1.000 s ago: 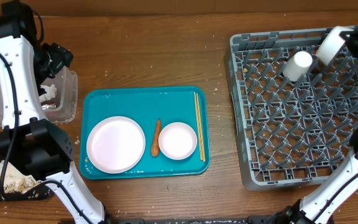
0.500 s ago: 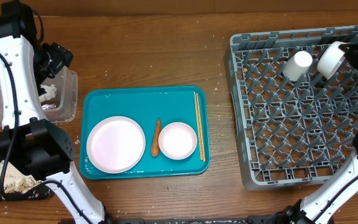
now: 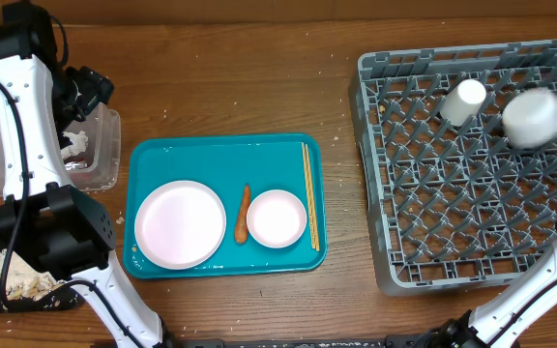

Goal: Sort waste into correct bins and load items into the dishwasher
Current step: 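Grasp the white bowl rim, carry it to the rack and release, then return the right gripper to the pink bowl and grasp its rim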

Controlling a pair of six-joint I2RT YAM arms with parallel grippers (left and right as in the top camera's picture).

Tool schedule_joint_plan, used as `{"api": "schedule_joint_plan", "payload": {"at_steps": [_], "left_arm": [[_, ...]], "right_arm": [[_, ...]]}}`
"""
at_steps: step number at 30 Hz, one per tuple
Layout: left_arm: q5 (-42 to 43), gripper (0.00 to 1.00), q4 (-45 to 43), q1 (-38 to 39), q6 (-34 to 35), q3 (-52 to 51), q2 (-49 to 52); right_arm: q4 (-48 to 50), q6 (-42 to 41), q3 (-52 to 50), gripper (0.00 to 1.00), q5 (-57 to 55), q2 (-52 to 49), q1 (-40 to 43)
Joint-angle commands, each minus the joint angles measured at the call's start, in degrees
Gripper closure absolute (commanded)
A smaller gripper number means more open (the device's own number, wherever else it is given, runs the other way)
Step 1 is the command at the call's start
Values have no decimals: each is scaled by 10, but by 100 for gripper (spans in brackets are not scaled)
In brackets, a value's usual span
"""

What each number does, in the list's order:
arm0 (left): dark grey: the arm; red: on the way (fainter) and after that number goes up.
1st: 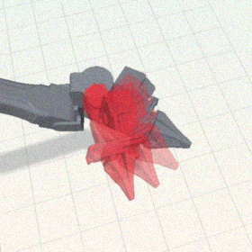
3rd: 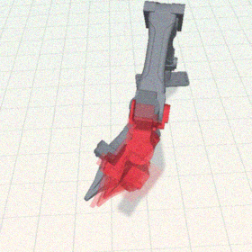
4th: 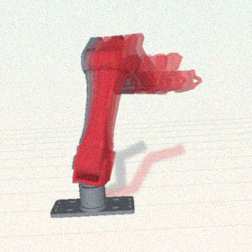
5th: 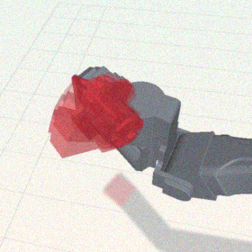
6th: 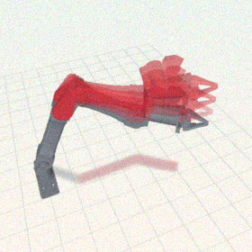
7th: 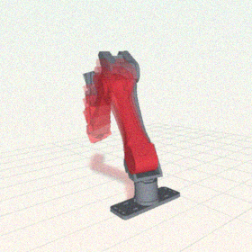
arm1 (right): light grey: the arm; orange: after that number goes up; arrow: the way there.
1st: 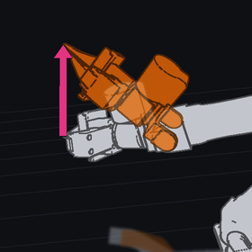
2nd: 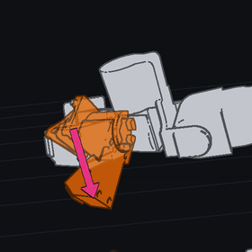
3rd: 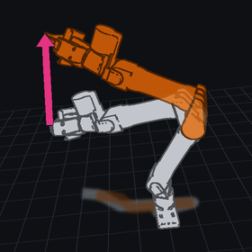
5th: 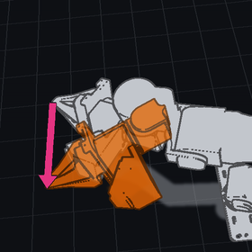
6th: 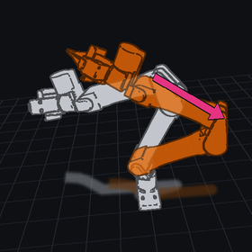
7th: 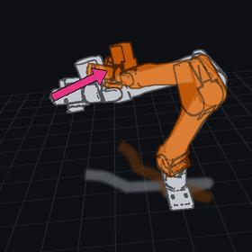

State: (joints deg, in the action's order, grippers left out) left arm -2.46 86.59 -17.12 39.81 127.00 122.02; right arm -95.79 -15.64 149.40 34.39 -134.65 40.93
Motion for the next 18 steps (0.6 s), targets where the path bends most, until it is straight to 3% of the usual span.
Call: {"api": "schedule_joint_plan", "payload": {"at_steps": [1, 10, 11, 13, 18], "left_arm": [[-11, 0, 0, -1, -13, -2, -8], [-11, 0, 0, -1, -13, -2, -8], [-11, 0, 0, -1, -13, -2, -8], [-11, 0, 0, -1, -13, -2, -8], [-11, 0, 0, -1, -13, -2, -8]], "right_arm": [[-13, -29, 60, 61, -90, 23, 0], [-13, -36, 63, 44, -87, 128, -78], [-13, -23, 63, 22, -83, 150, -134], [-13, 21, 63, 4, -47, 160, -226], [-12, 67, 41, 0, -65, 156, -404]]}}
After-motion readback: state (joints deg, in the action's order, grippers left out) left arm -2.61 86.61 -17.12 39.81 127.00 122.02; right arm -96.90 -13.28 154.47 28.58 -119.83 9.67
